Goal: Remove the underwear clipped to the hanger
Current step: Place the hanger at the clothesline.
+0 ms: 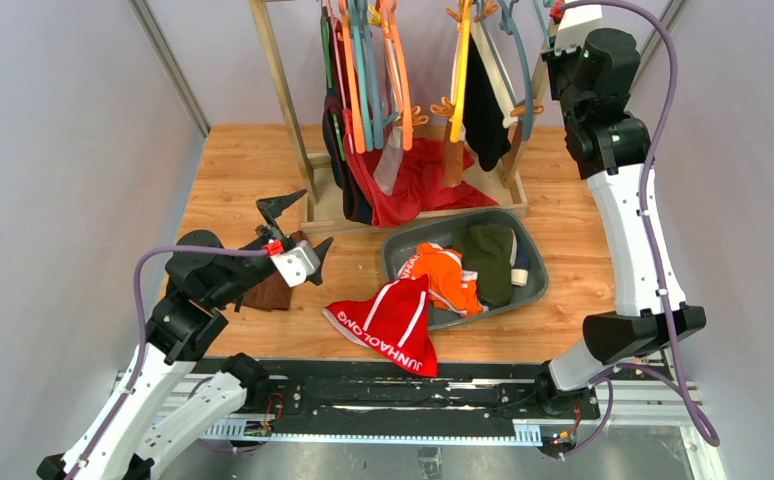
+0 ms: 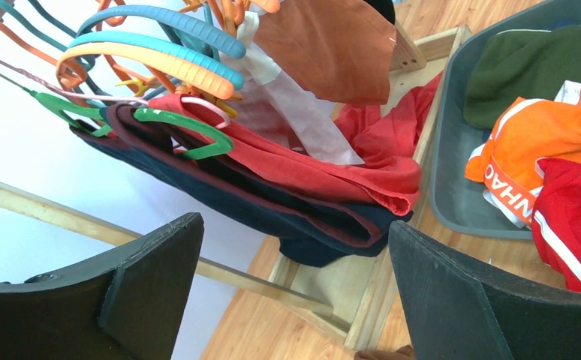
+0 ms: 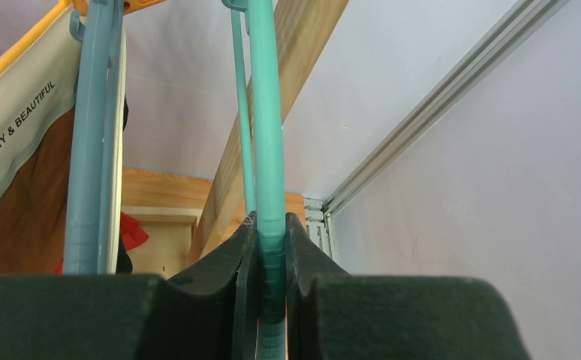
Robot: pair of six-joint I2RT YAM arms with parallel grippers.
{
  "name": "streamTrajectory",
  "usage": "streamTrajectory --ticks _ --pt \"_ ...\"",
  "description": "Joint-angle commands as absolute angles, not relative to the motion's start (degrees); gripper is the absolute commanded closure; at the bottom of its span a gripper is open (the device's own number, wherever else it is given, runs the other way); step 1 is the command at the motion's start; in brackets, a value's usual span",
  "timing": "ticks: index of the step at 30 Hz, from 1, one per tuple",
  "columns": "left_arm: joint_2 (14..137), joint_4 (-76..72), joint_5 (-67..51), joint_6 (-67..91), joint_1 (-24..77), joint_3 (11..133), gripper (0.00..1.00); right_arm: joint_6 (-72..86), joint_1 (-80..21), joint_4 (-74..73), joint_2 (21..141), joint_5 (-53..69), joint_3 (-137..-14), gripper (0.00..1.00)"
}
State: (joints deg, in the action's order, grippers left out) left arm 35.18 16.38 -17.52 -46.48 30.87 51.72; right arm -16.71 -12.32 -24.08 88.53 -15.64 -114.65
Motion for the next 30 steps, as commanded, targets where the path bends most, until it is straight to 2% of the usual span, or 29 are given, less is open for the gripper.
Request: streamTrajectory --ticks 1,23,26,30 --pt "34.56 15.98 -18.11 -47.19 30.59 51.24 0.02 -16.24 -12.85 -23.08 90.26 -15.43 -118.17 0.99" --pt "34.11 16.52 -18.52 -47.81 30.59 50.8 0.02 -14.63 -12.76 -23.87 89.05 -12.35 -110.99 0.99" --pt "34.1 16.69 -18.3 -47.83 30.59 50.98 0.02 -15.0 -12.75 -23.91 88.16 -12.24 -110.04 0.93" --pt "34.02 16.94 -17.95 -47.6 30.59 51.11 0.02 -16.28 -12.66 -23.12 86.0 -11.71 -107.69 0.76"
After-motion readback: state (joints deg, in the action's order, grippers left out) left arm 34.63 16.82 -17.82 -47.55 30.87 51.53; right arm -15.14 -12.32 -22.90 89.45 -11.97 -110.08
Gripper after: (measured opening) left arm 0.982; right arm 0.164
